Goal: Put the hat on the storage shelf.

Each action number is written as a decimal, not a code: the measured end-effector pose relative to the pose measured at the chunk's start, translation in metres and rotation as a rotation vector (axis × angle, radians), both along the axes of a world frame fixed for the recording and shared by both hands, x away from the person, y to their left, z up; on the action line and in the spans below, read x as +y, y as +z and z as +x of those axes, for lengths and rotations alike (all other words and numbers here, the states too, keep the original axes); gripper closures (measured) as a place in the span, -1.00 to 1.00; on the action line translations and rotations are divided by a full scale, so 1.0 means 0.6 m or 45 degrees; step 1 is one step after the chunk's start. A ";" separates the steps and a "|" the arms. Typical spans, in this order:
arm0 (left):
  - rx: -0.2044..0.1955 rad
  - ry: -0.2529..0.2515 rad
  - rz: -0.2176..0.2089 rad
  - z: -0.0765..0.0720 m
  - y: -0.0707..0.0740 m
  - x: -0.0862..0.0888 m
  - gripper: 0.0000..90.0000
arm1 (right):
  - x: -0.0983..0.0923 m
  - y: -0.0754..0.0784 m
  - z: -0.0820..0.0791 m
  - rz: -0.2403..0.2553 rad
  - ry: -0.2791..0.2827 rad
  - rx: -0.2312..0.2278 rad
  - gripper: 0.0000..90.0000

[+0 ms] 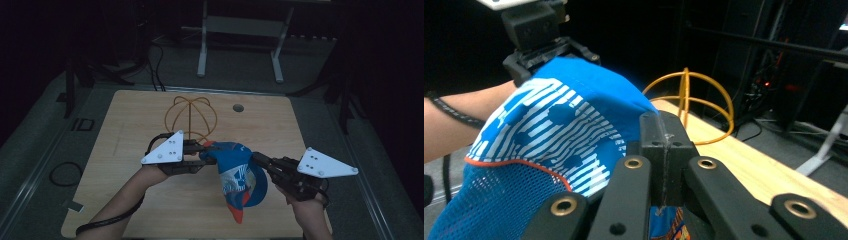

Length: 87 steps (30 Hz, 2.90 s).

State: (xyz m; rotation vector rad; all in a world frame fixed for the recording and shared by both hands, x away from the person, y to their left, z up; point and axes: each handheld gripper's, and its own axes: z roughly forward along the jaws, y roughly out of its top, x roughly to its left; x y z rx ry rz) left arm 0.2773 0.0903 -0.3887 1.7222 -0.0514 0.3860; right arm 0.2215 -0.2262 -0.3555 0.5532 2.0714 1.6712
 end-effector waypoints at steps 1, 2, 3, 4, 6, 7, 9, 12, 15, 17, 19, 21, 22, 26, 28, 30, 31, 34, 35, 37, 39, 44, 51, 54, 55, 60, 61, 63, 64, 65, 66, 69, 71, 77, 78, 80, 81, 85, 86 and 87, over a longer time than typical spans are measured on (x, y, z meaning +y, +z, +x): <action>0.013 0.017 0.018 0.000 0.000 0.002 0.61 | -0.002 0.002 0.000 0.002 -0.012 -0.009 1.00; 0.009 0.043 0.033 -0.001 -0.001 0.004 0.61 | -0.005 0.005 0.001 0.004 -0.019 -0.014 1.00; 0.022 0.059 0.044 -0.001 -0.002 0.006 0.56 | -0.007 0.007 0.001 0.010 -0.023 -0.020 1.00; 0.044 0.065 0.049 -0.001 -0.002 0.009 0.49 | -0.010 0.009 0.001 0.014 -0.031 -0.023 1.00; 0.058 0.092 0.058 -0.002 -0.003 0.018 0.34 | -0.013 0.014 0.003 0.013 -0.046 -0.036 1.00; 0.064 0.107 0.050 -0.003 -0.004 0.022 0.27 | -0.015 0.017 0.004 0.018 -0.052 -0.037 1.00; 0.092 0.146 0.051 -0.003 -0.007 0.033 0.08 | -0.016 0.021 0.006 0.028 -0.066 -0.046 1.00; 0.127 0.207 0.034 -0.005 -0.014 0.050 -0.22 | -0.017 0.027 0.011 0.037 -0.079 -0.055 1.00; 0.144 0.260 0.028 -0.007 -0.021 0.064 -0.46 | -0.015 0.033 0.020 0.042 -0.087 -0.056 1.00; 0.159 0.306 0.014 -0.008 -0.029 0.077 -0.54 | -0.014 0.034 0.023 0.039 -0.089 -0.057 1.00; 0.196 0.331 0.014 -0.009 -0.038 0.093 -0.68 | -0.009 0.038 0.031 0.040 -0.092 -0.054 1.00; 0.211 0.378 0.011 -0.012 -0.050 0.108 -0.77 | -0.003 0.044 0.040 0.040 -0.098 -0.058 1.00; 0.235 0.408 0.017 -0.014 -0.058 0.117 -0.87 | 0.004 0.051 0.050 0.043 -0.104 -0.061 1.00; 0.272 0.511 0.031 -0.019 -0.091 0.148 -0.95 | 0.015 0.063 0.064 0.046 -0.108 -0.064 1.00; 0.282 0.562 0.032 -0.023 -0.110 0.162 -0.95 | 0.026 0.076 0.076 0.049 -0.115 -0.073 1.00; 0.288 0.610 0.031 -0.026 -0.127 0.174 -0.95 | 0.029 0.079 0.080 0.048 -0.116 -0.078 1.00; 0.293 0.640 0.037 -0.029 -0.137 0.181 -0.95 | 0.039 0.089 0.087 0.044 -0.126 -0.091 1.00; 0.279 0.739 0.041 -0.037 -0.167 0.198 -0.95 | 0.051 0.099 0.097 0.044 -0.127 -0.098 1.00; 0.281 0.772 0.047 -0.040 -0.179 0.206 -0.95 | 0.057 0.103 0.102 0.048 -0.122 -0.093 1.00; 0.282 0.823 0.051 -0.046 -0.197 0.216 -0.95 | 0.072 0.112 0.113 0.041 -0.119 -0.095 1.00; 0.284 0.879 0.048 -0.052 -0.213 0.226 -0.95 | 0.089 0.121 0.125 0.027 -0.120 -0.094 1.00; 0.294 0.986 0.050 -0.066 -0.248 0.246 -0.95 | 0.134 0.136 0.153 -0.010 -0.123 -0.092 1.00; 0.338 1.026 -0.029 -0.078 -0.268 0.270 -0.95 | 0.208 0.141 0.205 -0.017 -0.071 -0.024 1.00; 0.344 1.040 -0.049 -0.079 -0.271 0.276 -0.95 | 0.231 0.137 0.217 -0.031 -0.061 -0.001 1.00; 0.343 1.053 -0.052 -0.080 -0.272 0.279 -0.95 | 0.242 0.134 0.223 -0.031 -0.046 0.016 1.00; 0.365 1.082 -0.057 -0.078 -0.278 0.290 -0.95 | 0.294 0.112 0.249 -0.082 -0.001 0.086 1.00; 0.378 1.087 -0.059 -0.077 -0.279 0.291 -0.95 | 0.301 0.106 0.255 -0.084 0.007 0.106 1.00; 0.388 1.091 -0.081 -0.077 -0.279 0.295 -0.95 | 0.314 0.095 0.265 -0.107 0.016 0.136 1.00; 0.392 1.092 -0.085 -0.078 -0.280 0.296 -0.95 | 0.321 0.080 0.272 -0.133 0.011 0.165 1.00; 0.392 1.092 -0.086 -0.078 -0.280 0.297 -0.95 | 0.321 0.080 0.272 -0.133 0.011 0.165 1.00; 0.395 1.093 -0.090 -0.078 -0.280 0.298 -0.95 | 0.322 0.076 0.274 -0.146 0.006 0.172 1.00; 0.404 1.096 -0.100 -0.077 -0.282 0.300 -0.95 | 0.317 0.056 0.279 -0.164 -0.009 0.196 1.00; 0.411 1.098 -0.095 -0.077 -0.282 0.300 -0.95 | 0.309 0.046 0.282 -0.160 -0.016 0.220 1.00; 0.415 1.100 -0.094 -0.075 -0.283 0.298 -0.95 | 0.281 0.020 0.281 -0.145 -0.038 0.247 1.00; 0.417 1.100 -0.097 -0.075 -0.283 0.298 -0.95 | 0.278 0.018 0.280 -0.139 -0.039 0.250 1.00; 0.419 1.100 -0.097 -0.075 -0.284 0.299 -0.95 | 0.265 0.007 0.272 -0.133 -0.051 0.248 1.00; 0.422 1.096 -0.098 -0.075 -0.284 0.299 -0.95 | 0.265 0.007 0.272 -0.133 -0.051 0.248 1.00; 0.424 1.100 -0.093 -0.074 -0.286 0.299 -0.95 | 0.250 -0.008 0.262 -0.126 -0.054 0.257 1.00; 0.427 1.098 -0.095 -0.074 -0.286 0.299 -0.95 | 0.250 -0.008 0.262 -0.126 -0.054 0.257 1.00; 0.430 1.095 -0.096 -0.074 -0.286 0.299 -0.95 | 0.246 -0.012 0.259 -0.121 -0.049 0.262 1.00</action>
